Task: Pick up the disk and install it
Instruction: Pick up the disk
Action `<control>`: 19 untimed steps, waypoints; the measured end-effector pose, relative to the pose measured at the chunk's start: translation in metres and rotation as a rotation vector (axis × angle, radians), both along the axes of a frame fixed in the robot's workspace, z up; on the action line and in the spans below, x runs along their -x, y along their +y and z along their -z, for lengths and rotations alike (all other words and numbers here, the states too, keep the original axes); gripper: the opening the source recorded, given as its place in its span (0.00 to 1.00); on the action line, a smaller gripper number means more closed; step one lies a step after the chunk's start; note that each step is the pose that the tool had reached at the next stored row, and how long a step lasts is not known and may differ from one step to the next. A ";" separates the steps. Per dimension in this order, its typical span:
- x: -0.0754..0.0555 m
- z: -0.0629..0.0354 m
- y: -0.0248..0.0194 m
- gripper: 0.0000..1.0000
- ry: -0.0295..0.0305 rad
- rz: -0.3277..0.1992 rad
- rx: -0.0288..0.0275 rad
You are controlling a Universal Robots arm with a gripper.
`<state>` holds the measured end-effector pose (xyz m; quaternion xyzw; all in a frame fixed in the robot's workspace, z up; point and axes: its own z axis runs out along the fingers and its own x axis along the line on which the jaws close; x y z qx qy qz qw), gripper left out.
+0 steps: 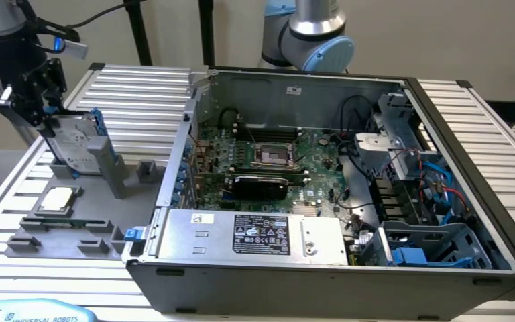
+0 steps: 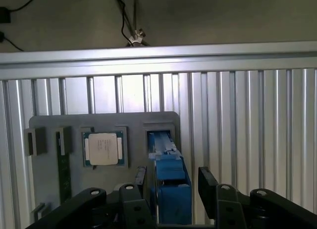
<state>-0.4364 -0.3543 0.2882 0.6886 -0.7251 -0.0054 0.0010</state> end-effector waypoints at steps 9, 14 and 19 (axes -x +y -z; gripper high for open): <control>0.000 0.0007 0.0016 0.54 -0.0002 -0.017 -0.0001; 0.000 0.0010 0.0023 0.54 -0.0001 -0.030 0.0002; 0.000 0.0017 0.0024 0.54 -0.0001 -0.037 0.0004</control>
